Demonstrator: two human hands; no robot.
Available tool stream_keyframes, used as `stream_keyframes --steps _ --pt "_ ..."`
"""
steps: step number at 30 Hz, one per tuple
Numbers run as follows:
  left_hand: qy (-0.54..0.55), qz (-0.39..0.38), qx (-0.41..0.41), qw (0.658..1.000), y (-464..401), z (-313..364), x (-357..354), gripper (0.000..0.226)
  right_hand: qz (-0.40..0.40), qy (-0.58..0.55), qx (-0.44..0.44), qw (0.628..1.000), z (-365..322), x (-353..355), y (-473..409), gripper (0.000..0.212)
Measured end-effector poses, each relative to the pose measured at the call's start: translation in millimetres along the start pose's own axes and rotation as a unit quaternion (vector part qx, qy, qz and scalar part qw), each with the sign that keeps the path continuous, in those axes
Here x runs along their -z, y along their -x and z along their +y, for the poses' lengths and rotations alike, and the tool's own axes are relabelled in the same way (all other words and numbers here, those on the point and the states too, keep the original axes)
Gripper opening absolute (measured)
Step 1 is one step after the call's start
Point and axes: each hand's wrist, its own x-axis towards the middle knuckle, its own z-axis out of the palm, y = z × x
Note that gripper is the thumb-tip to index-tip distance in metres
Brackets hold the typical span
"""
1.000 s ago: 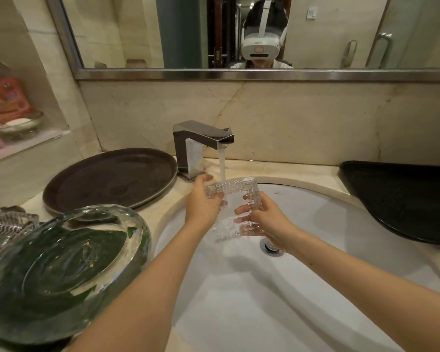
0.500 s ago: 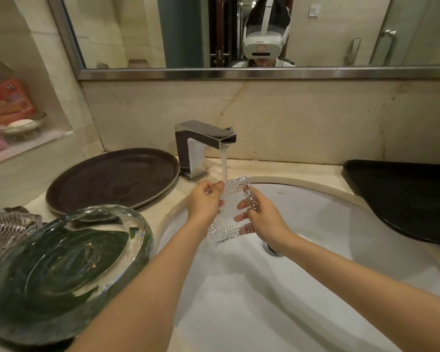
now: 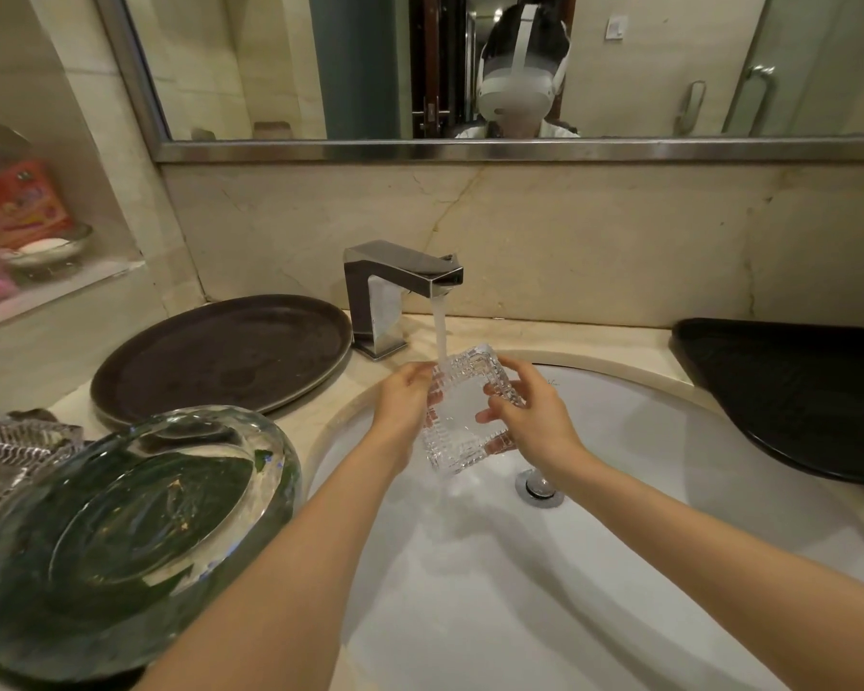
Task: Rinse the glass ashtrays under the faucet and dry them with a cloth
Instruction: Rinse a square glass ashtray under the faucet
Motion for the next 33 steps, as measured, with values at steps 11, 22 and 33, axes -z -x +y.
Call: stream_keyframes --steps 11,22,33 --pt "-0.002 0.069 0.041 0.997 -10.9 -6.5 5.3 0.012 0.004 0.112 0.065 0.992 1.7 4.3 2.0 0.074" --pt "-0.027 0.065 0.055 0.996 -14.1 -9.0 7.9 0.012 0.007 0.250 0.152 0.956 4.4 0.0 7.9 0.070" --pt "-0.003 0.065 0.068 0.996 -12.6 -7.4 9.2 0.016 0.003 0.249 0.207 0.946 2.7 1.6 12.0 0.069"
